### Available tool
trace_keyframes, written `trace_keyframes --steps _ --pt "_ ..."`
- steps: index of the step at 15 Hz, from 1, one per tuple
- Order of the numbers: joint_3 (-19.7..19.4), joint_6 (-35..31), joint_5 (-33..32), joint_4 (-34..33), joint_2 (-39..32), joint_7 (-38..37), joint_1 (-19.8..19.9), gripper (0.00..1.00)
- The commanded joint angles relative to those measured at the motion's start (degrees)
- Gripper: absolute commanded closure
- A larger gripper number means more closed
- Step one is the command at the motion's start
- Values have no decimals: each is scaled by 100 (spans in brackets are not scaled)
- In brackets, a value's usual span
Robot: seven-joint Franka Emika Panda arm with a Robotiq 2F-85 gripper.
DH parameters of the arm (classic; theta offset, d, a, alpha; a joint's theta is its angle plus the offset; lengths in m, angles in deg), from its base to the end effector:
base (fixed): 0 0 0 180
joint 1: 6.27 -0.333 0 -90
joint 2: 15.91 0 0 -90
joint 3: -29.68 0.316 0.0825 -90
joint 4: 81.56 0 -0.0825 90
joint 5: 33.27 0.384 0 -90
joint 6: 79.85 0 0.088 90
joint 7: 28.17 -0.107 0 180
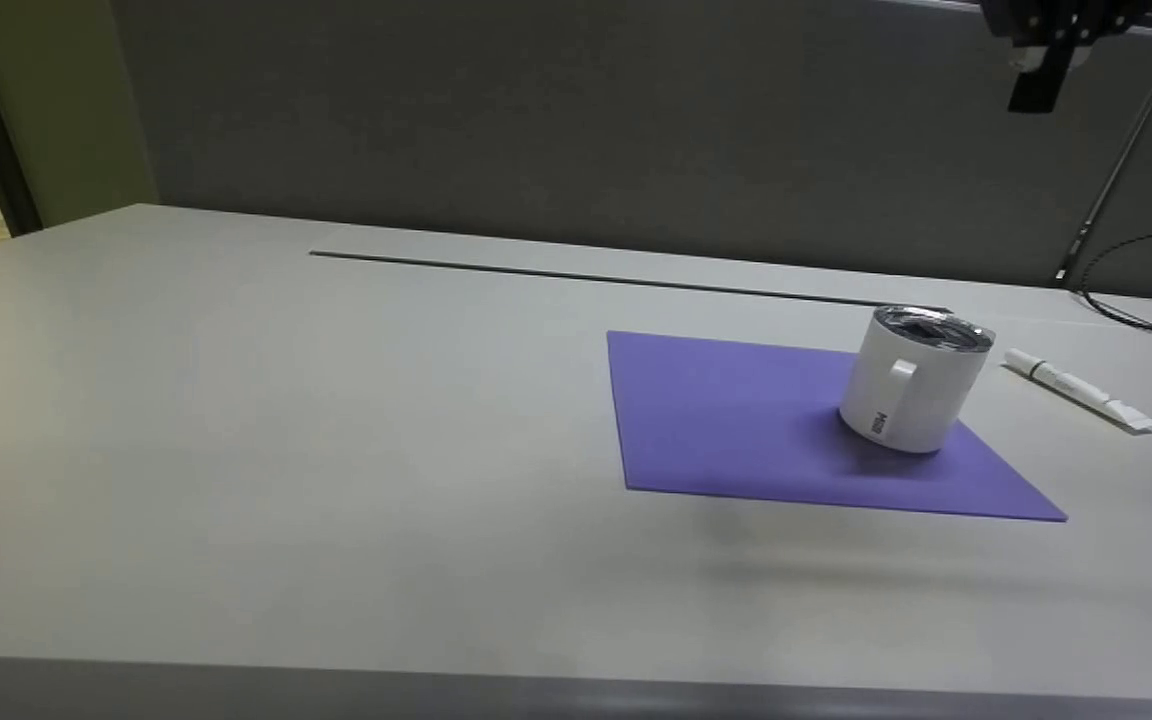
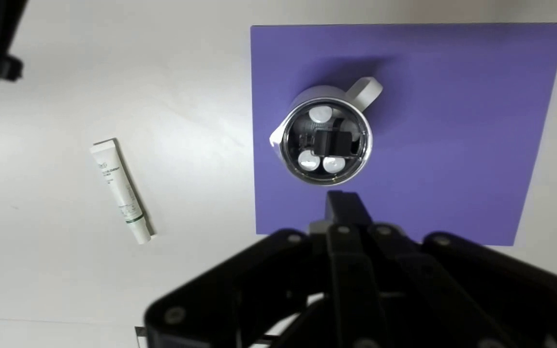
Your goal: Close the lid of the cup
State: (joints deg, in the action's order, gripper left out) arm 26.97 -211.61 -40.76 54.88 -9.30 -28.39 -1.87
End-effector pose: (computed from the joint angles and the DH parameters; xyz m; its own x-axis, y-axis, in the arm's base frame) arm 0.4809 -0.0628 0.3699 0.9987 -0.0408 0.0300 -0.0434 -0.9946 0.0946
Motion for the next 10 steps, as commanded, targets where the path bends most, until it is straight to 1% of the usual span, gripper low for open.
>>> trace_keyframes --steps 1,5,8,10 --pt "-19 15 -10 -8 1 -2 -18 99" --pt "-19 16 -18 -8 1 -4 -18 100" --pt "-36 -210 -140 -12 -328 -148 24 100" --pt "-42 -509 -292 17 -575 -303 32 100"
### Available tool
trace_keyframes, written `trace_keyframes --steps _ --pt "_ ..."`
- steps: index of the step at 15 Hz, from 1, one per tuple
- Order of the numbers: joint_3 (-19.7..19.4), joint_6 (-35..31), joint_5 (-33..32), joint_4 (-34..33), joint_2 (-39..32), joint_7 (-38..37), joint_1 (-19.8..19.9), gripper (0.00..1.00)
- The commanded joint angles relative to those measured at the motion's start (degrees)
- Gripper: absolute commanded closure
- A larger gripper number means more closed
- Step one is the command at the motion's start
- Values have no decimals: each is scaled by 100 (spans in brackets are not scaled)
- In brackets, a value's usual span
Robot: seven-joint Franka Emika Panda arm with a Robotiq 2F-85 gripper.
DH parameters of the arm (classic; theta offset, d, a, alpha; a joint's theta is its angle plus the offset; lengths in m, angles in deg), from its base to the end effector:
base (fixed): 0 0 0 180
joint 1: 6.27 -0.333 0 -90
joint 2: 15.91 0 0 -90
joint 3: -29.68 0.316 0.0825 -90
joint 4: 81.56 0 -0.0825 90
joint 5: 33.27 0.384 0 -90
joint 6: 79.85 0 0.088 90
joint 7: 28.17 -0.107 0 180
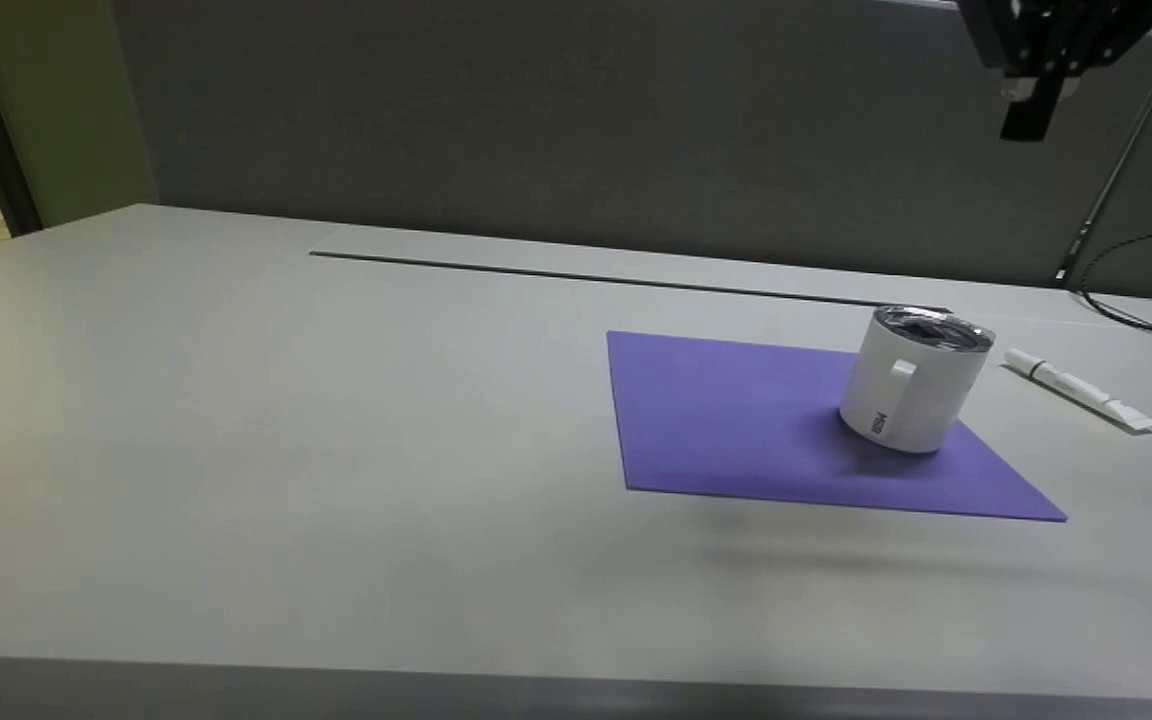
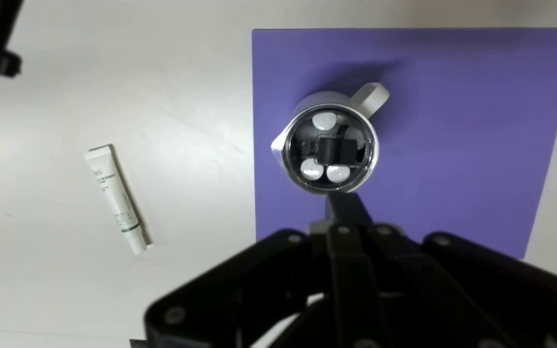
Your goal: Close the lid of the cup
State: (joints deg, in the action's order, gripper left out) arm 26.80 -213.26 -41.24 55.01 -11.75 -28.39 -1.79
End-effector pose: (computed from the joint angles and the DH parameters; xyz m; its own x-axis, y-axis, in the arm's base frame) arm 0.4842 -0.0650 0.3507 0.9992 -0.0367 0.0132 -0.0379 -0.9944 0.0987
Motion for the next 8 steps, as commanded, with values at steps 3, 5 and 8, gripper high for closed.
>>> trace_keyframes --steps 3,5,8 --pt "-66 -731 -433 13 -728 -531 1 100" --pt "-104 -884 -616 13 -972 -723 -41 100" --pt "-171 -1034 -850 -16 -1270 -990 -115 100"
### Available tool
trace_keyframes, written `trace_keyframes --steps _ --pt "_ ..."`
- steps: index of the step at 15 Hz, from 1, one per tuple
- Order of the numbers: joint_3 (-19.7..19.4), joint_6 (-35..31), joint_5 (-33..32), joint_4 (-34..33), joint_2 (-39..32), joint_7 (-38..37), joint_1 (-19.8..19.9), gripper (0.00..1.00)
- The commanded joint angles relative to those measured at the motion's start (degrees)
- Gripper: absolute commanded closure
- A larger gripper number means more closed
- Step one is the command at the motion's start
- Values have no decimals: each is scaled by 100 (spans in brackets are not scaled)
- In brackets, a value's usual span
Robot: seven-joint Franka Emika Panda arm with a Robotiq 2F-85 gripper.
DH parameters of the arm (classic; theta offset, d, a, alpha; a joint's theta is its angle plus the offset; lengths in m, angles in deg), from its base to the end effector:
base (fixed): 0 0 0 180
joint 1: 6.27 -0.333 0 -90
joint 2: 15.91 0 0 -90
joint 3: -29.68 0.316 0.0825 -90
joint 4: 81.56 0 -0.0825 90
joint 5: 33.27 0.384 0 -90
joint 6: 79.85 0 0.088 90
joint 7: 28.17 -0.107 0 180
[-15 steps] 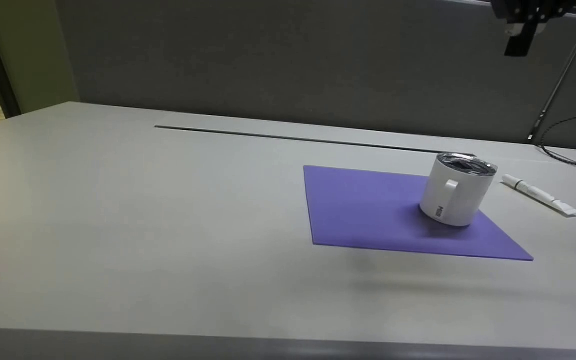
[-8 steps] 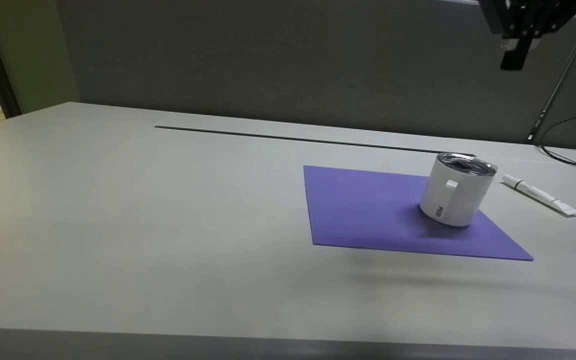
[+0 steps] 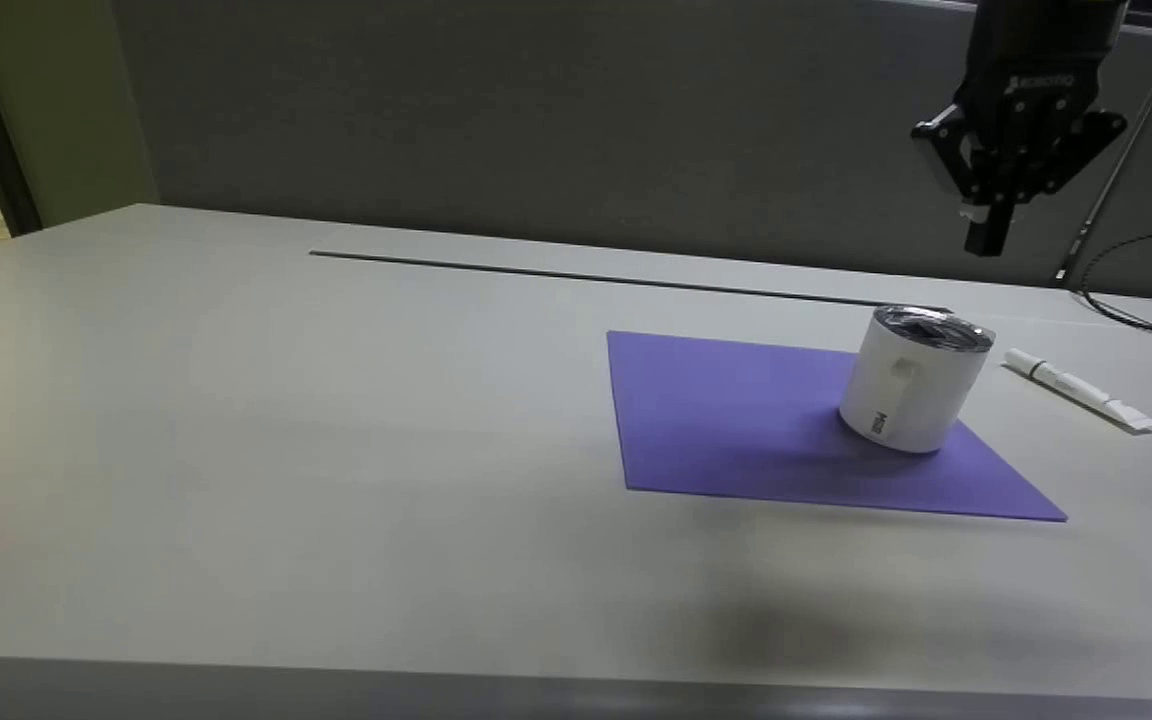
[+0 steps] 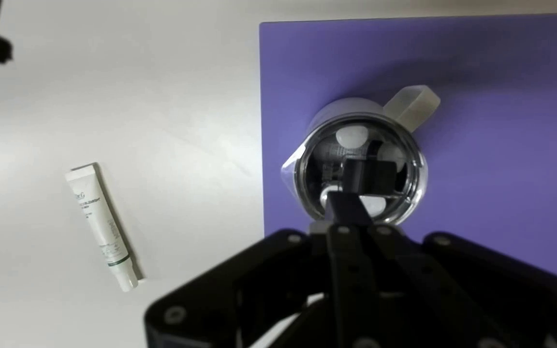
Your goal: Close the lid of the cup
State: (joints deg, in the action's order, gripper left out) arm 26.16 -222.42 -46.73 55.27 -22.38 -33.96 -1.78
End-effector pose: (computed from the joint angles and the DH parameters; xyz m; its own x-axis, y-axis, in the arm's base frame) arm 0.4950 -0.0688 0.2710 0.9985 -0.0536 -0.0120 -0.0512 -0.9877 0.1478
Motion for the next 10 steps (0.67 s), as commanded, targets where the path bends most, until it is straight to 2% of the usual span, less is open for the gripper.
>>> trace_keyframes --steps 1,6,10 --pt "-132 -151 -381 -48 -278 -523 -143 100" --pt "-272 -316 -655 -43 -508 -803 -267 100" --pt "-339 -568 -596 -17 -608 -799 -305 100"
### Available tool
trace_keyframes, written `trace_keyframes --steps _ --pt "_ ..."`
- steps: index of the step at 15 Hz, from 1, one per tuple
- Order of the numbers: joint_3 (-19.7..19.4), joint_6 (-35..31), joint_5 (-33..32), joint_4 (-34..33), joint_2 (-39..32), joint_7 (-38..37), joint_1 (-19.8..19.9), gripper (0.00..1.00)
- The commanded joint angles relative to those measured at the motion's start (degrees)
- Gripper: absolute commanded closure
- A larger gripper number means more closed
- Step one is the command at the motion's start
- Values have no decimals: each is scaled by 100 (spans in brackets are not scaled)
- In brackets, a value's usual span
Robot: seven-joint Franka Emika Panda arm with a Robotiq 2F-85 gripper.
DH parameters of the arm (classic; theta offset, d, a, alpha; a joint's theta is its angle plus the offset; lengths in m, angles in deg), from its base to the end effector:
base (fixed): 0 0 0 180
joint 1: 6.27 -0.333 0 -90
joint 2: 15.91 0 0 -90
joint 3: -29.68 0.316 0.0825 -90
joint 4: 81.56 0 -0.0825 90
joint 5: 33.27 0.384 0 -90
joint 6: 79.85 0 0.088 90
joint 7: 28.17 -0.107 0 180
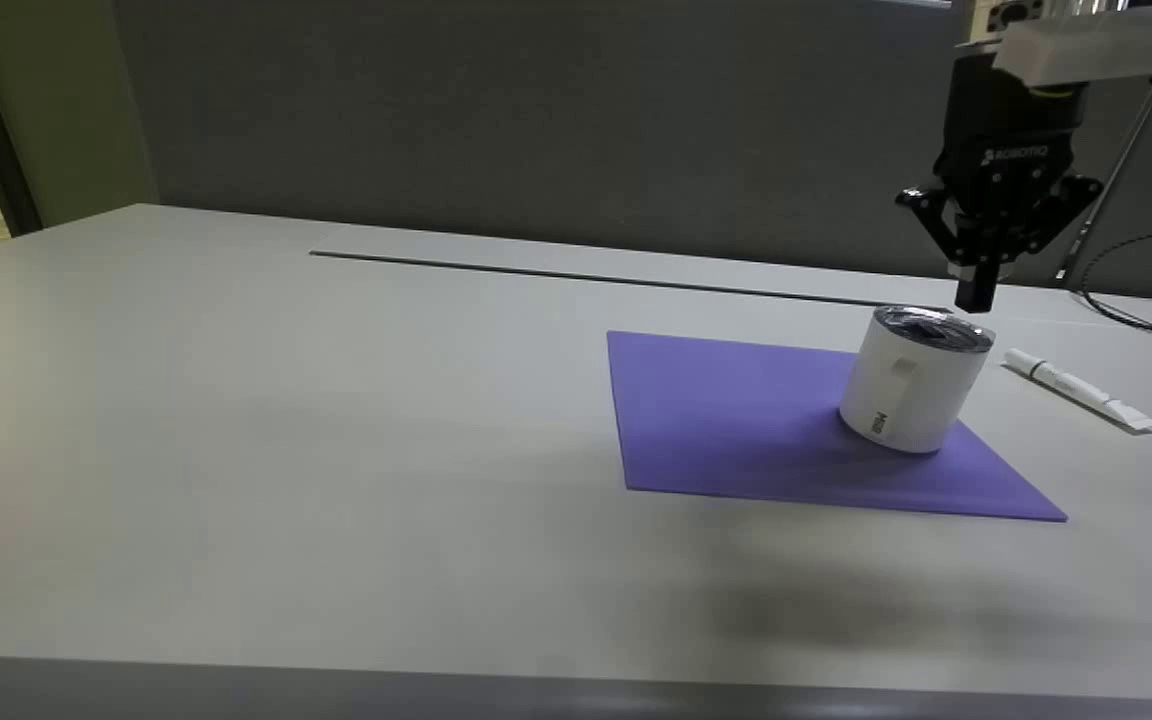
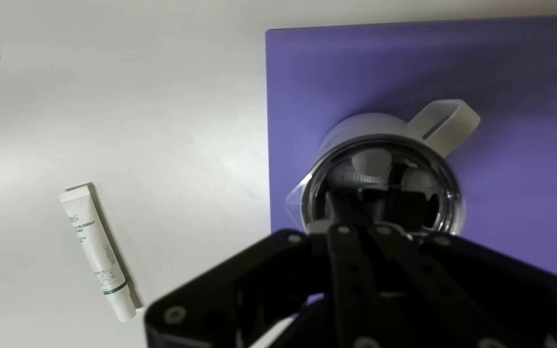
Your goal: Close the lid of the cup
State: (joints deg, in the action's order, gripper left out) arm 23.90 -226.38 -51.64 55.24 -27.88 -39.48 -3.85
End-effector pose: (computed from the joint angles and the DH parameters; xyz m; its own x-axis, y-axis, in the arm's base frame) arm 0.4945 -0.0678 0.2291 0.9972 -0.0697 -0.0284 -0.0629 -0.9792 0.1928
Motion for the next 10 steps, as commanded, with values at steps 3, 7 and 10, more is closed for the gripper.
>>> trace_keyframes --steps 3,7,10 --pt "-158 -393 -96 9 -112 -241 -126 100" --pt "-215 -517 -76 8 -215 -238 -172 100" --pt "-244 -579 -56 14 -271 -237 -203 100"
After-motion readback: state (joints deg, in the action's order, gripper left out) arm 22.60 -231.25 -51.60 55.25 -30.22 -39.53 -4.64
